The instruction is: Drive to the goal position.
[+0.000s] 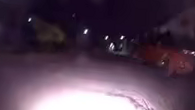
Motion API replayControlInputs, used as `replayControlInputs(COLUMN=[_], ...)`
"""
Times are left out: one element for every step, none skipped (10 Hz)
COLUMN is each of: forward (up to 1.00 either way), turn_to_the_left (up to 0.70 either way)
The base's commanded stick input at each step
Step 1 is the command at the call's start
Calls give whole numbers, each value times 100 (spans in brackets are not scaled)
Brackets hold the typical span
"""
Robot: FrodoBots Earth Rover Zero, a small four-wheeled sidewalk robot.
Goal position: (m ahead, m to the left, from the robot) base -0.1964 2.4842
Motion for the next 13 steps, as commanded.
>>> replayControlInputs(forward=[100,100,100,100,100,100,100,100,100,100,100,100,100], turn_to_the_left=[-40,-1,0,0,0,0,0,0,0,0,0,0,0])
